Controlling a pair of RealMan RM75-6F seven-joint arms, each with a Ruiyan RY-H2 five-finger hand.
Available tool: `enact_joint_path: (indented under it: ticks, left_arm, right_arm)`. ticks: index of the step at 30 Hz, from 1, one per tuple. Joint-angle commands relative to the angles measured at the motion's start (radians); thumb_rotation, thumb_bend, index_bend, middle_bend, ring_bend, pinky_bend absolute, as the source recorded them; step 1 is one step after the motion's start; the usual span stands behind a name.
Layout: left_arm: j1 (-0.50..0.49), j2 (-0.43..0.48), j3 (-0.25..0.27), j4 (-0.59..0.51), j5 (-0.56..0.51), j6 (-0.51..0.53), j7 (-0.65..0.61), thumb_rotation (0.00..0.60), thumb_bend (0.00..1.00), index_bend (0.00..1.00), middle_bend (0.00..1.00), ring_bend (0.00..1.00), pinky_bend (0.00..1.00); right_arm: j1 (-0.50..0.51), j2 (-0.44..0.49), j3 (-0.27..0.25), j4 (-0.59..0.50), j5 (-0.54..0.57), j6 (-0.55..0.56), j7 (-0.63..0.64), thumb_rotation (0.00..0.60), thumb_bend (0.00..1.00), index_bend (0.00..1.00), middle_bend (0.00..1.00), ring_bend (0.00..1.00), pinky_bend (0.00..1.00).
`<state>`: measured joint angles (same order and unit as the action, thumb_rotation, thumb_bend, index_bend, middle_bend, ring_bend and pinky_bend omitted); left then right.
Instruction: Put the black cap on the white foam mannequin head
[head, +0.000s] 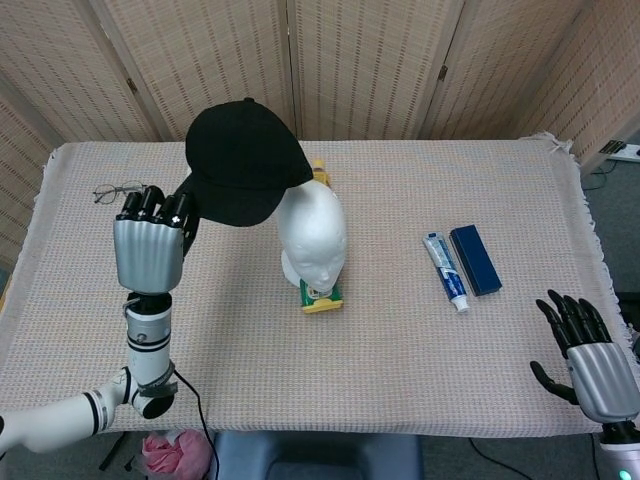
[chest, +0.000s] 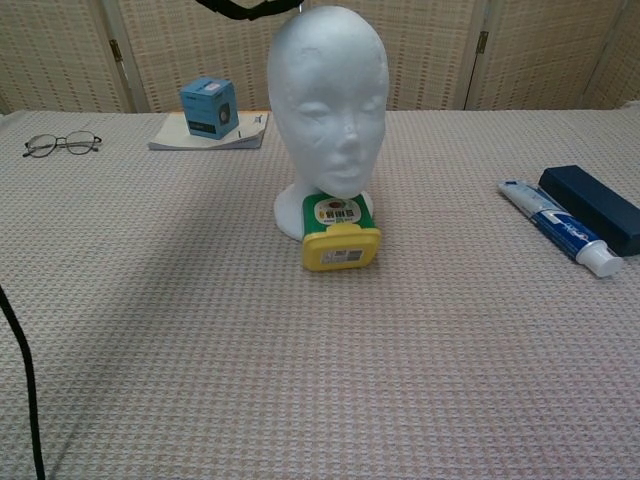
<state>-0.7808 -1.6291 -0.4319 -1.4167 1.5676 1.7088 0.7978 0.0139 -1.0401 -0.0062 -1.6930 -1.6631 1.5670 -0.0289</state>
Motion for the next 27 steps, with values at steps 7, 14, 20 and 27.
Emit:
enact_joint_path:
  ticks: [7,14,20,27]
  left_arm:
    - [-0.089,-0.088,-0.043,0.005,-0.033,-0.067,0.077,0.6,0.5,0.72,0.86,0.6,0.72]
    - [-0.119,-0.139,-0.034,0.025,-0.046,-0.085,0.096,0.6,0.5,0.72,0.86,0.6,0.72]
    - [-0.106,-0.176,0.0,0.024,-0.049,-0.073,0.128,0.6,0.5,0.72,0.86,0.6,0.72]
    - [-0.079,-0.224,0.069,0.013,-0.028,-0.059,0.179,0.6,0.5,0.73,0.87,0.61,0.72]
  right_arm:
    - [-0.019,0.034,-0.011,0.011,-0.029,0.046,0.079,0.6,0.23,0.0,0.0,0.0,0.0]
    - [-0.022,0.04,-0.012,0.014,-0.036,0.054,0.095,0.6,0.23,0.0,0.0,0.0,0.0]
    - [-0.027,0.046,-0.016,0.019,-0.051,0.068,0.112,0.6,0.23,0.0,0.0,0.0,0.0]
    - [-0.035,0.054,-0.022,0.023,-0.07,0.089,0.134,0.6,0.23,0.0,0.0,0.0,0.0]
